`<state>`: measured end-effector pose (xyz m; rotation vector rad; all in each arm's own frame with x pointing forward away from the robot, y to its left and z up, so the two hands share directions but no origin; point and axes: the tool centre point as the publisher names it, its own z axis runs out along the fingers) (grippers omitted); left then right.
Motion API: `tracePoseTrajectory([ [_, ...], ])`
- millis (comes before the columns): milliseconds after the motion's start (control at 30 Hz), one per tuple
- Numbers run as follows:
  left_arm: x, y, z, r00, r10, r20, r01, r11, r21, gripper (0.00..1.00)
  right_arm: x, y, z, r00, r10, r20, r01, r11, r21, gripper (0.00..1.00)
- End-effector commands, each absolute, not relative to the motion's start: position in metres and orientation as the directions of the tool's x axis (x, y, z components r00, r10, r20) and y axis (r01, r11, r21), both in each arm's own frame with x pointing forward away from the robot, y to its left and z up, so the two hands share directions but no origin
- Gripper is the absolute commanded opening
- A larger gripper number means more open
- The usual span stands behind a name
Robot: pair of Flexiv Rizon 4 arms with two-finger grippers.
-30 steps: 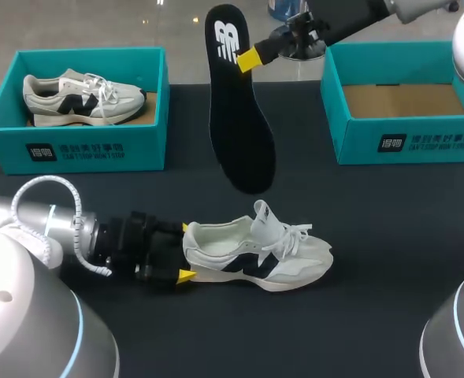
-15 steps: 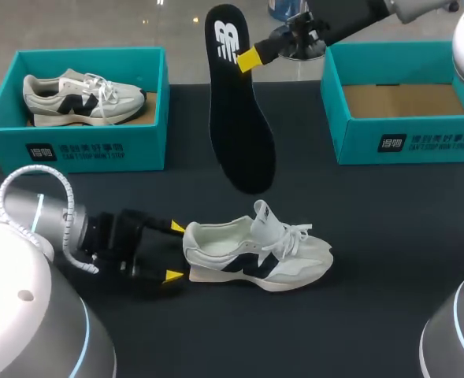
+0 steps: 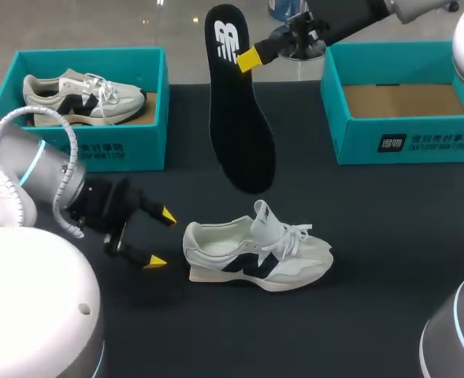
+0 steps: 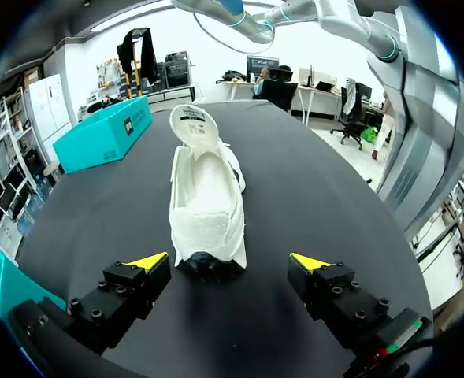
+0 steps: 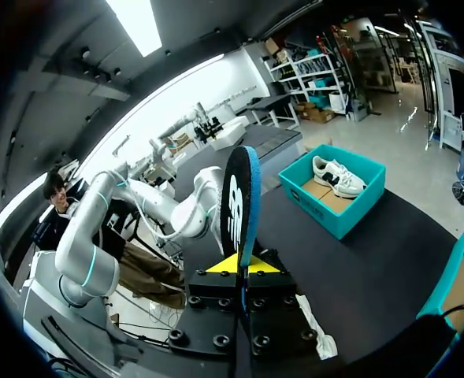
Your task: Take the shoe out of the shoebox, open the shoe tongue, remove and reinsert the insole, then place the shoe into the shoebox
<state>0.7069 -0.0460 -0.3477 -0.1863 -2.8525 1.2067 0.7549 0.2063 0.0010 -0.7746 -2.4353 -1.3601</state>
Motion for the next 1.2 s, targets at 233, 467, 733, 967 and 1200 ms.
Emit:
tracePoseTrajectory([
  [233,0.706,-0.059,-0.336,-0.976,0.215,0.038,0.162,0.826,-0.540,1.00,0.755,0.208,0.000,-0.828,0.331,0.453,0.559,0.425,0.712,0.00],
  [467,0.716,-0.064,-0.337,-0.978,0.210,0.021,0.174,0.859,-0.482,1.00,0.755,0.208,0.000,-0.828,0.331,0.453,0.559,0.425,0.712,0.00],
  [733,0.717,-0.065,-0.338,-0.980,0.199,0.005,0.173,0.866,-0.470,1.00,0.755,0.208,0.000,-0.828,0.331,0.453,0.559,0.425,0.712,0.00],
  [967,0.718,-0.068,-0.337,-0.981,0.195,-0.012,0.184,0.899,-0.397,1.00,0.755,0.208,0.000,-0.828,0.331,0.453,0.559,0.425,0.712,0.00],
  [1200,0.726,-0.075,-0.334,-0.978,0.207,-0.014,0.202,0.932,-0.302,1.00,0.755,0.208,0.000,-0.828,0.331,0.453,0.559,0.425,0.712,0.00],
])
